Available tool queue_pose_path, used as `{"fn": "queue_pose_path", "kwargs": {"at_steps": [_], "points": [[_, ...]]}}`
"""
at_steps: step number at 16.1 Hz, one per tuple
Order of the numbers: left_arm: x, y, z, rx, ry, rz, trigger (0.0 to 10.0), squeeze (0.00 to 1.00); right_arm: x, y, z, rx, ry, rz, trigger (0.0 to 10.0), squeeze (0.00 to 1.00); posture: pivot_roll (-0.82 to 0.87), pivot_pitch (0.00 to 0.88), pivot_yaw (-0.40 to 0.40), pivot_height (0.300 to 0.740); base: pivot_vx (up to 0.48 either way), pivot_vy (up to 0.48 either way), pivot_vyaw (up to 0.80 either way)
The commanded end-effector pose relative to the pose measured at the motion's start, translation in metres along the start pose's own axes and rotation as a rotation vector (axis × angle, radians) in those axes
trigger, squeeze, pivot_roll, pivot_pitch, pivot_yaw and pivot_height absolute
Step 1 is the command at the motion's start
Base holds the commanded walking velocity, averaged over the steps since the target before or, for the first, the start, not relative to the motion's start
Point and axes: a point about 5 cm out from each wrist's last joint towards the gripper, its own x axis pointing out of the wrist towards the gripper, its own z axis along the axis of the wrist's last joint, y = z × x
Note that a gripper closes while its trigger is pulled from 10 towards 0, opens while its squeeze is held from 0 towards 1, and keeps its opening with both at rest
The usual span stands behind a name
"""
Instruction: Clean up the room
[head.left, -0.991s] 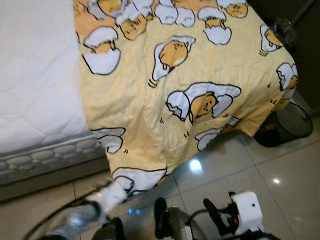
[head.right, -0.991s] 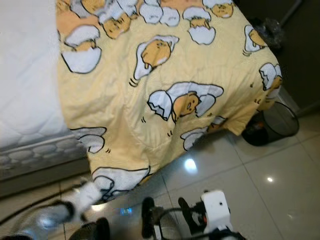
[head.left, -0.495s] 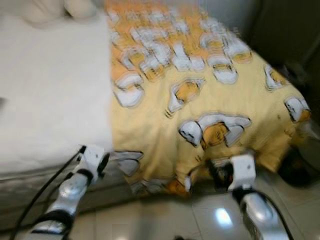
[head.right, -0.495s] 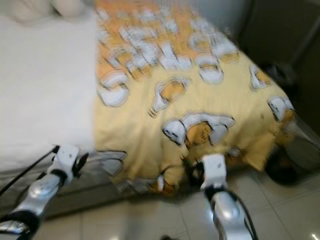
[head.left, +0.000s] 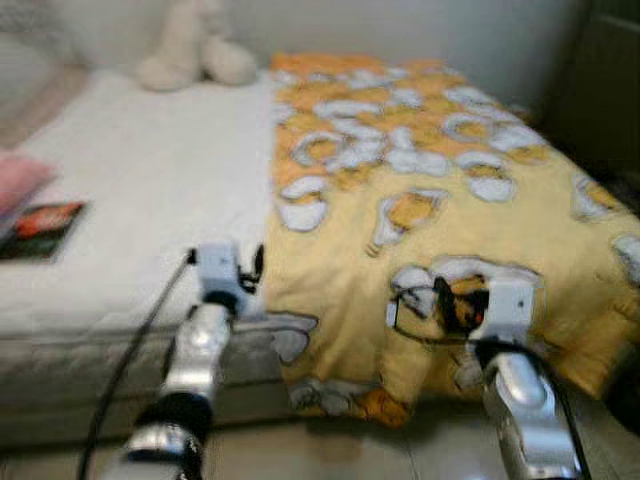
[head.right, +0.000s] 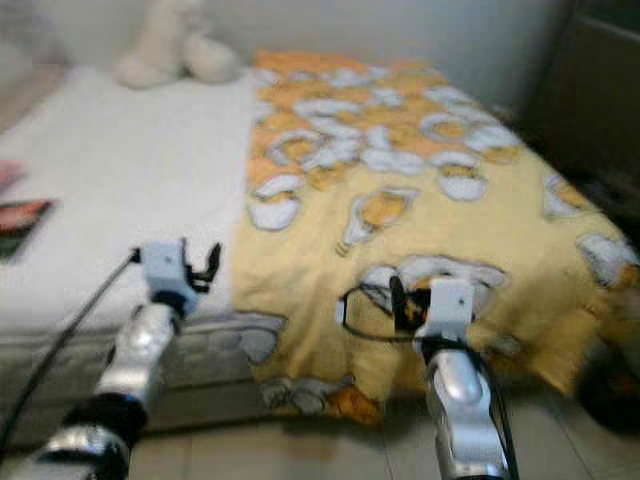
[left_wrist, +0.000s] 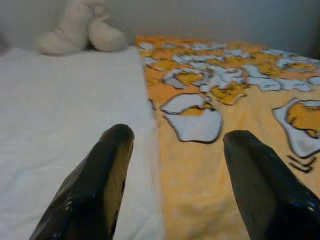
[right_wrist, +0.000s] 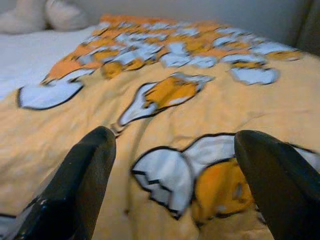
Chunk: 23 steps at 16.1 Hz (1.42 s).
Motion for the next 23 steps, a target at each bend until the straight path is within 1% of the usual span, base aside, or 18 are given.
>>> {"fn": "queue_pose_path", "kwargs": {"at_steps": [1,2,3,5,6,7,8,11,14,15,16,17,23], "points": [[-0.004,-0.006,-0.003,0.012,0.020,0.011,10.0,0.00,0.002,0.010,0.001,-0.001,-0.019,0.030,10.0,0.00,0.02,0.000,0.040,0.731,0.000,-0.450,0.71],[-0.004,-0.008,-0.004,0.028,0.024,0.012,10.0,0.00,0.003,0.013,0.000,0.002,-0.017,0.037,10.0,0.00,0.02,0.000,0.038,0.731,0.000,-0.431,0.71],[-0.003,-0.011,-0.005,0.063,0.038,0.018,10.0,0.00,0.004,0.017,-0.001,0.007,-0.015,0.051,10.0,0.00,0.03,0.000,0.030,0.731,0.000,0.000,0.70],[0.004,-0.018,-0.002,0.142,0.049,-0.035,10.0,0.00,0.005,0.020,-0.003,0.009,-0.023,0.071,10.0,0.00,0.03,0.000,0.028,0.731,0.000,0.000,0.66],[0.009,-0.016,0.001,0.163,0.058,-0.066,10.0,0.00,0.007,0.020,-0.004,-0.026,-0.012,0.059,10.0,0.00,0.03,0.000,0.025,0.731,0.000,0.000,0.00],[0.013,-0.015,0.008,0.147,0.034,-0.095,10.0,0.00,0.009,0.020,-0.001,-0.029,-0.028,0.055,10.0,0.00,0.02,0.000,0.029,0.731,0.000,0.000,0.00],[0.016,-0.014,0.013,0.103,0.010,-0.108,10.0,0.00,0.010,0.020,0.001,-0.036,-0.037,0.050,10.0,0.00,0.02,0.000,0.031,0.731,0.442,0.000,0.00],[0.021,-0.016,0.017,0.105,0.004,-0.106,10.0,0.00,0.009,0.026,0.000,-0.035,-0.048,0.060,10.0,0.00,0.00,0.000,0.040,0.731,0.480,0.000,0.00],[0.020,-0.019,0.016,0.057,0.006,-0.091,10.0,0.00,0.007,0.025,-0.002,-0.034,-0.048,0.059,10.0,0.00,-0.01,0.000,0.042,0.731,0.480,0.000,0.00],[0.019,-0.018,0.014,0.027,0.014,-0.075,10.0,0.00,0.007,0.024,-0.002,-0.031,-0.046,0.055,10.0,0.00,-0.01,0.000,0.041,0.731,0.480,0.000,0.00],[0.019,-0.015,0.009,-0.030,0.053,-0.045,10.0,0.00,0.007,0.023,-0.002,-0.028,-0.047,0.052,10.0,0.00,-0.01,0.000,0.040,0.731,0.480,0.000,0.00],[0.019,-0.015,0.008,-0.045,0.062,-0.040,10.0,0.00,0.007,0.023,-0.001,-0.031,-0.051,0.053,10.0,0.00,-0.02,0.000,0.040,0.731,0.480,0.000,0.00],[0.022,-0.024,0.013,-0.010,0.033,-0.098,10.0,0.00,0.007,0.021,0.001,-0.038,-0.058,0.052,10.0,0.00,-0.03,0.000,0.038,0.731,0.480,0.000,0.00]]}}
